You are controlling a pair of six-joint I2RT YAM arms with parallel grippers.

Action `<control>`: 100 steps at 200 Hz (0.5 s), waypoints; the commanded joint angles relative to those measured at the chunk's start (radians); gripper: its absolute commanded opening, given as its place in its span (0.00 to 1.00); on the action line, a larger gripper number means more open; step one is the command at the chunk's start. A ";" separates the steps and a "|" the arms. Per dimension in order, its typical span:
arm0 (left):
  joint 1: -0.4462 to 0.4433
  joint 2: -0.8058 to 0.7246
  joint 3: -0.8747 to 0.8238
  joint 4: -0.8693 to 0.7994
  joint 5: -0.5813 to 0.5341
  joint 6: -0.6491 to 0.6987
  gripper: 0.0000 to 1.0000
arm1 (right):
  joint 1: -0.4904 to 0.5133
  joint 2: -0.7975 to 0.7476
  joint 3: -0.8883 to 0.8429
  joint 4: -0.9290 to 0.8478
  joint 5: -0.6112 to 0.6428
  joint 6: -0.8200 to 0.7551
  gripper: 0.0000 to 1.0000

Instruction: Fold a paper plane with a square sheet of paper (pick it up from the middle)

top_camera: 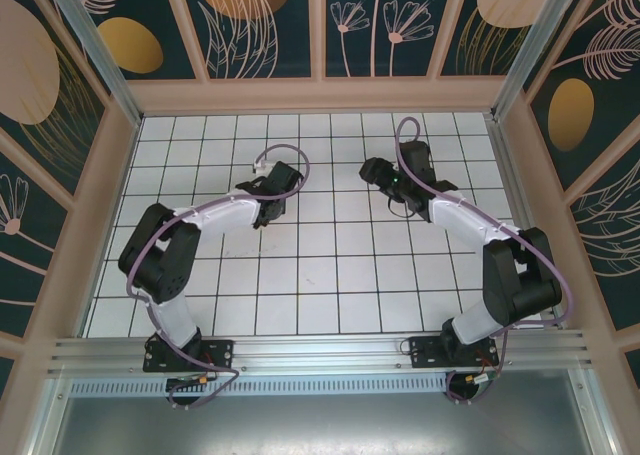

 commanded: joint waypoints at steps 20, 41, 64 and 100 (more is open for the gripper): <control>-0.037 0.094 0.070 -0.034 0.039 -0.029 0.16 | -0.032 -0.004 -0.025 -0.020 0.010 0.040 0.70; -0.039 0.107 0.068 0.003 0.120 -0.029 0.25 | -0.036 -0.003 -0.027 -0.020 0.005 0.043 0.70; -0.040 0.095 0.057 0.034 0.192 -0.034 0.41 | -0.036 0.010 -0.025 -0.018 -0.009 0.036 0.70; -0.036 -0.010 0.031 0.083 0.275 -0.039 0.67 | 0.045 0.048 0.044 -0.067 0.048 -0.050 0.71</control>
